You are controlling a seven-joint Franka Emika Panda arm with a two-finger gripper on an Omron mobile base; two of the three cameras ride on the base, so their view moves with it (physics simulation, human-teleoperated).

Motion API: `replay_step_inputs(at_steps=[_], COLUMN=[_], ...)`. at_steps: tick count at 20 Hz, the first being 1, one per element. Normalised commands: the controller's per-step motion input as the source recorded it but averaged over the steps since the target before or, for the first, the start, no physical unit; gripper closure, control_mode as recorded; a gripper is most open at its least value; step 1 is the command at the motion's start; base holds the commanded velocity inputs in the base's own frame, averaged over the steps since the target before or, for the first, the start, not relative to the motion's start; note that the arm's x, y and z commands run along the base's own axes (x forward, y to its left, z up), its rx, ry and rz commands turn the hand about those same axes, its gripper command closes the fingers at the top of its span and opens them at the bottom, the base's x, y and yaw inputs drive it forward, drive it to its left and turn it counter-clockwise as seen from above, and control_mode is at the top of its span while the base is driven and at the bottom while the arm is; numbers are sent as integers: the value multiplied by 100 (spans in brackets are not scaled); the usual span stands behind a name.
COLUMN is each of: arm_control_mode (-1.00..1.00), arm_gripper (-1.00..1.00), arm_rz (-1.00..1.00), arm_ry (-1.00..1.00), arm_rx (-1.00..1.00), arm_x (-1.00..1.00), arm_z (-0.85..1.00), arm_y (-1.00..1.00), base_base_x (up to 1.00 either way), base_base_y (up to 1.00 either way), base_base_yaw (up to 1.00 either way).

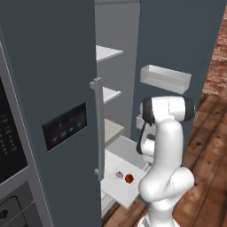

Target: Place the garlic and tomato inside the fridge drawer. Close the drawer after placing the vegetables.

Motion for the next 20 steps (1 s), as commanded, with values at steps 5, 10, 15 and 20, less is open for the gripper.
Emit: replay_step_inputs(at_steps=[5,10,15,20], arm_control_mode=[-100,-100,-100,-100], arm_gripper=[-100,-100,-100,-100], arm_rz=[-1,0,0,-2], arm_ry=[-5,0,-1,-2], arm_rx=[11,9,2,0], arm_x=[-62,44,70,85], arm_z=[-68,-95,-35,-2], arm_y=[-36,-4,5,27], base_base_x=[0,0,0,0], base_base_y=[0,0,0,0], base_base_yaw=[0,0,0,0])
